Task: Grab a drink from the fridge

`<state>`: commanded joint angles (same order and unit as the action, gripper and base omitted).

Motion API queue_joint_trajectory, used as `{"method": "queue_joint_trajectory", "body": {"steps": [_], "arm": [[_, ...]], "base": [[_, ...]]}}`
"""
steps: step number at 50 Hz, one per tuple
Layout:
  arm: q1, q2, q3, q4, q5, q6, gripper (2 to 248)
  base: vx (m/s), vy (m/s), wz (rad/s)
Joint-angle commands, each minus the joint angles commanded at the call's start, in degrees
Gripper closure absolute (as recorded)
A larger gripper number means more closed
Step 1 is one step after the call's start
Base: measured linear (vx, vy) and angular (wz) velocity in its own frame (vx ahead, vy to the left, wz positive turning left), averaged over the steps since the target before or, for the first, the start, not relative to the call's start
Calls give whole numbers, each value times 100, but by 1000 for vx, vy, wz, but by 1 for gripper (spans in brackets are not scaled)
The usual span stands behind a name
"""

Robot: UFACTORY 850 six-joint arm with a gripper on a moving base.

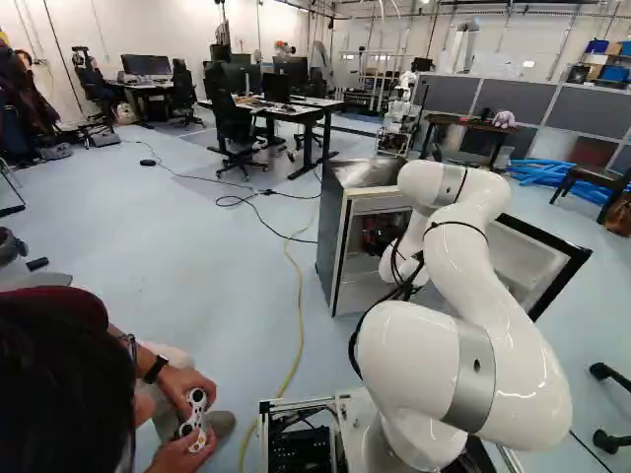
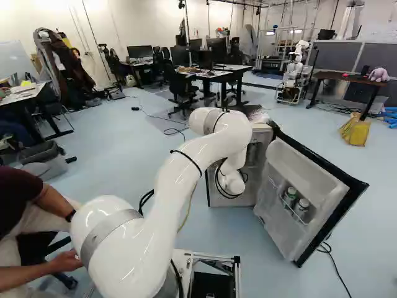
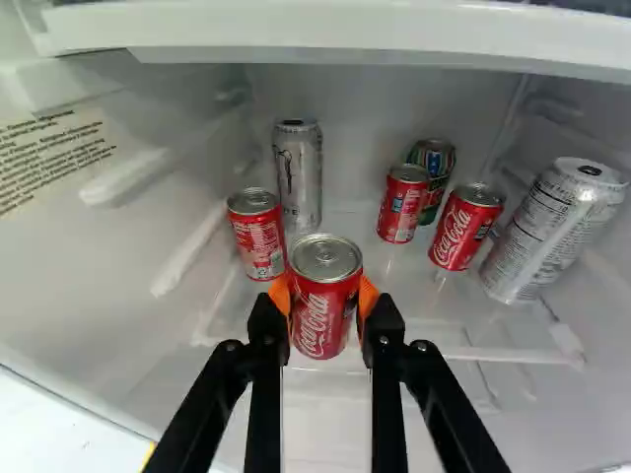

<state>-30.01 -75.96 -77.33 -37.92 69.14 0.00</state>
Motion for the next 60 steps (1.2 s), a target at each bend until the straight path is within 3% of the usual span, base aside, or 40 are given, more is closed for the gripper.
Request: {"method": "queue_joint_trajectory", "body": {"steps": [60], "arm": [[-757,1893,2503,0,0,0,164]], "base": [[0,0,0]]}}
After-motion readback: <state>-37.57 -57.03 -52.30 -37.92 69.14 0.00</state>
